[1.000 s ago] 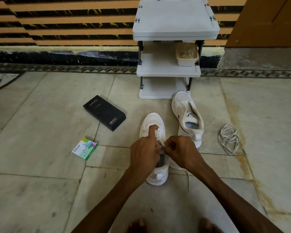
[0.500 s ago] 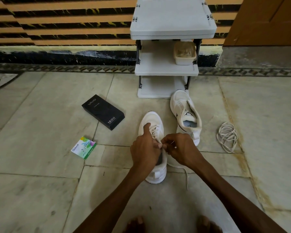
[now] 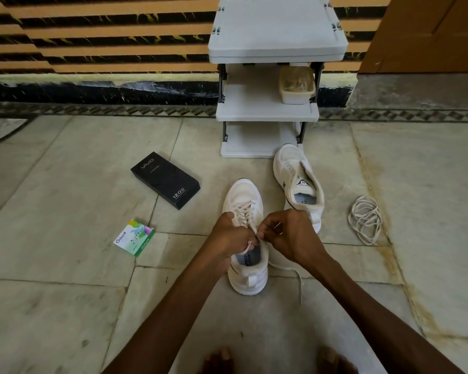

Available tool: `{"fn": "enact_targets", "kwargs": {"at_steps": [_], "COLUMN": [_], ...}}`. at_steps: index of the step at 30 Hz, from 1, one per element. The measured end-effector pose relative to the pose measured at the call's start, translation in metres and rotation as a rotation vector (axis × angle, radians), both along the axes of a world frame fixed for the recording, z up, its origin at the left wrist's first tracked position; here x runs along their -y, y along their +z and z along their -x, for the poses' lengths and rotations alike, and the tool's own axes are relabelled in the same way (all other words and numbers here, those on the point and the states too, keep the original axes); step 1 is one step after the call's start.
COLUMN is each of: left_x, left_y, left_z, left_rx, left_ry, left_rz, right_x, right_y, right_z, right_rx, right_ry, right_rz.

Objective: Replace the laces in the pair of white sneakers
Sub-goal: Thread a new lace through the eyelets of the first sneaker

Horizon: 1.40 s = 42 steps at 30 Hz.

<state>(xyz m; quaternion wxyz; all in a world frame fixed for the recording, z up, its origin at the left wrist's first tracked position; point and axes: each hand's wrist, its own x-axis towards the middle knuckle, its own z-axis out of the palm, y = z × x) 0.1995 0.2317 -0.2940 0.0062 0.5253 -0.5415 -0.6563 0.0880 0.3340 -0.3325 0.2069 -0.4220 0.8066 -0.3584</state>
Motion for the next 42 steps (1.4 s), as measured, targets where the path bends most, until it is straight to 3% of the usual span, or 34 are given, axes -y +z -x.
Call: {"fn": "enact_targets", "kwargs": {"at_steps": [12,19,21,24,25,26,29,31,33,37,42], "left_x": [0.009,0.012,0.013,0.013,0.014,0.014,0.017,0.016,0.015,0.012,0.016], "left_y": [-0.003,-0.014,-0.013,-0.007,-0.003,0.001,0.009,0.008,0.001,-0.023,-0.035], "left_z": [0.006,0.005,0.004,0.0,-0.001,-0.002,-0.001,0.0,-0.002,-0.009,-0.012], "left_rx": [-0.01,0.05,0.099,0.104,0.106,0.103,0.028,-0.039,-0.091,-0.06,0.001], "left_ry": [-0.1,-0.185,-0.274,-0.415,-0.476,-0.526,-0.575,-0.582,-0.6,-0.609,-0.468], "left_rz": [0.1,0.272,0.335,0.416,0.491,0.575,0.759,0.841,0.882,0.934,0.863], "right_x": [0.002,-0.01,-0.008,0.001,0.003,0.003,-0.001,-0.004,-0.006,-0.006,-0.002], "right_y": [0.028,0.131,0.137,0.116,0.101,0.084,0.033,0.011,0.004,0.009,0.038], "right_z": [0.008,0.021,0.02,0.013,0.012,0.013,0.016,0.011,0.002,0.003,0.01], "right_rx": [-0.025,0.089,0.262,0.978,1.092,1.051,0.384,0.04,-0.121,-0.209,-0.012], "right_ry": [-0.015,-0.16,-0.114,-0.119,-0.179,-0.248,-0.223,-0.029,0.077,0.125,0.121], "right_rz": [0.062,0.631,0.763,0.764,0.674,0.521,-0.072,-0.247,-0.296,-0.249,-0.092]}}
